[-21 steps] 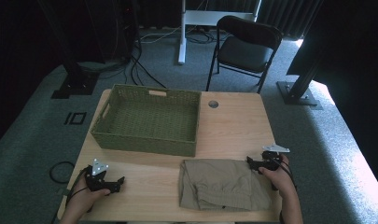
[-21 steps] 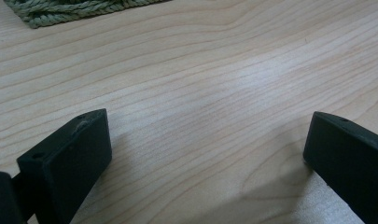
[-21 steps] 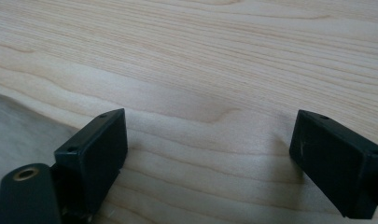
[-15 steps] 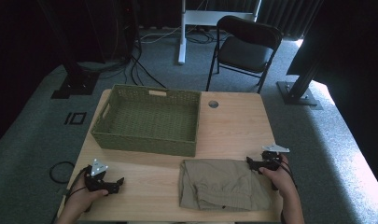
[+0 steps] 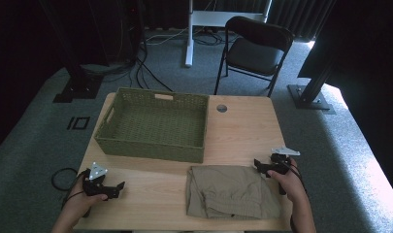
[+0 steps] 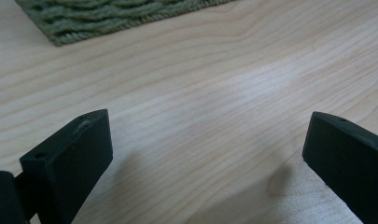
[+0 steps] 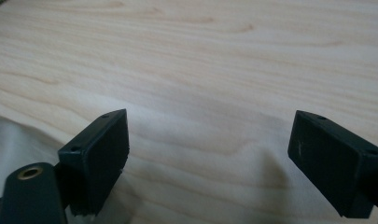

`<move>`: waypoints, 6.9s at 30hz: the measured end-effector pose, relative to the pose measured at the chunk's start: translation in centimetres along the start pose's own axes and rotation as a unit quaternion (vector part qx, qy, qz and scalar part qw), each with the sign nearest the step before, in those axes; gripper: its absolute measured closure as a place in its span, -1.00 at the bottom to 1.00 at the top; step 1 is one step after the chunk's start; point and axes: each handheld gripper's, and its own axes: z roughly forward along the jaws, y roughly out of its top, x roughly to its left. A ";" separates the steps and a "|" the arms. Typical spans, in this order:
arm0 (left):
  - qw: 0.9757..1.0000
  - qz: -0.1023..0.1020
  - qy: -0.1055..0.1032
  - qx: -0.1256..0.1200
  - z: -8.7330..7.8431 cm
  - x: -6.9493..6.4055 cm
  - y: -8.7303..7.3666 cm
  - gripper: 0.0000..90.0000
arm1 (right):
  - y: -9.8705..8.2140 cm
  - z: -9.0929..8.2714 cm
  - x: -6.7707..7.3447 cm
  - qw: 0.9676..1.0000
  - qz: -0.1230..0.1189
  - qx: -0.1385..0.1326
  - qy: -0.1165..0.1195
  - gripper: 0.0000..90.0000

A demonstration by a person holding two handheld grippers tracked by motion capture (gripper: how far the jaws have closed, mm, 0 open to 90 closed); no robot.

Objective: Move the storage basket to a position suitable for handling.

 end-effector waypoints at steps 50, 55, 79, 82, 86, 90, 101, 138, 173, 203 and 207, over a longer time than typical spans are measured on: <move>0.995 -0.016 0.030 -0.098 -4.2 5.9 10.5 -0.94 | 9.9 -1.8 8.4 0.993 -0.046 -0.077 0.071 -0.73; 0.994 -0.030 0.031 -0.100 -3.0 6.8 11.1 -0.94 | 10.9 -1.6 9.7 0.992 -0.053 -0.083 0.082 -0.73; 0.991 -0.081 0.052 -0.089 1.7 9.5 12.8 -0.60 | 13.5 1.6 16.9 0.986 -0.073 -0.087 0.125 -0.59; 0.989 -0.073 0.066 -0.106 2.0 9.3 12.7 -0.27 | 13.4 2.0 17.5 0.986 -0.076 -0.081 0.127 -0.39; 0.989 -0.081 0.066 -0.106 2.4 9.4 12.5 0.05 | 13.3 2.6 18.1 0.987 -0.086 -0.073 0.110 -0.24; 0.989 -0.095 0.055 -0.096 2.4 9.4 12.6 0.25 | 12.9 2.9 18.6 0.989 -0.087 -0.069 0.100 -0.18; 0.983 -0.139 0.096 -0.065 2.4 8.4 13.2 0.61 | 12.5 3.0 19.2 0.991 -0.079 -0.059 0.087 0.17; 0.987 -0.112 0.099 -0.054 3.7 2.7 14.5 0.85 | 12.4 2.1 14.9 0.999 -0.033 -0.035 0.009 0.56; 0.993 -0.085 0.056 -0.053 7.4 -4.6 18.2 0.83 | 11.2 0.2 6.8 0.998 0.013 -0.030 -0.047 0.69; 0.997 -0.059 0.026 -0.050 9.9 -11.0 20.8 0.79 | 10.5 -1.2 -0.5 0.996 0.034 -0.023 -0.080 0.77; 0.997 -0.055 0.025 -0.049 10.1 -11.3 21.0 0.79 | 10.7 -1.1 -1.1 0.996 0.037 -0.021 -0.083 0.78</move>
